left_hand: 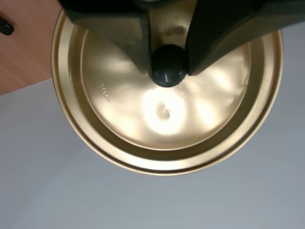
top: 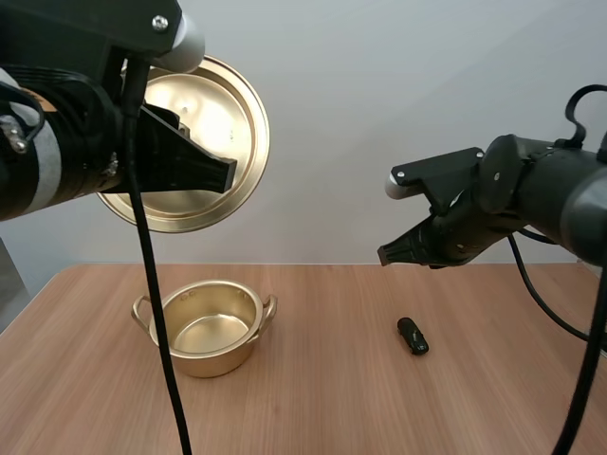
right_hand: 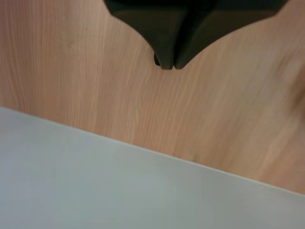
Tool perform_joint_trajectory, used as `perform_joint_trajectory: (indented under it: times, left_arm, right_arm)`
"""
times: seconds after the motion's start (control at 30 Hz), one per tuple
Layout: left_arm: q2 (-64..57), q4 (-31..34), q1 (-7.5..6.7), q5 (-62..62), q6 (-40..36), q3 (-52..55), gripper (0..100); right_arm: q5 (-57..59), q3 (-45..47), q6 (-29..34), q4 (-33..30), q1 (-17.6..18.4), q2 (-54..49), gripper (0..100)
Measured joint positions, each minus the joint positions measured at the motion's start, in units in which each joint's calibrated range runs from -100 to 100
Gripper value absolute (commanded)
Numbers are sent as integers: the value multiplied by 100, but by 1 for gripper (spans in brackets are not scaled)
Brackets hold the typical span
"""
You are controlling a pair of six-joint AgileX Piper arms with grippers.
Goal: Open the pot, put the car inside, and close it
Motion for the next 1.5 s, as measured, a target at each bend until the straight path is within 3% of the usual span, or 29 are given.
perform_joint_trajectory:
  times: [0.37, 0.57, 0.6, 0.73, 0.83, 1.03, 1.23, 1.5]
  left_arm:
    - [0, 0, 0, -175, 8, 0, 0]
    - [0, 45, 0, -175, 8, 0, 0]
    - [0, 45, 0, -175, 8, 0, 0]
    - [0, 45, 0, -175, 8, 0, 0]
    - [0, 45, 0, -175, 8, 0, 0]
    - [0, 45, 0, -175, 8, 0, 0]
    - [0, 45, 0, -175, 8, 0, 0]
    - [0, 45, 0, -175, 8, 0, 0]
  right_arm:
    - [-191, 0, 132, -433, 0, 2084, 0]
    - [-476, 0, 132, -565, 0, 2582, 0]
    - [-533, 0, 132, -565, 0, 2582, 3]
    - [-762, 0, 132, -565, 0, 2606, 38]
    - [-848, 0, 132, -565, 0, 2606, 49]
    - [-1062, 0, 44, -382, 0, 2606, 51]
    - [-983, 0, -181, -8, 0, 2753, 74]
    - [-916, 13, -248, 63, 0, 3145, 74]
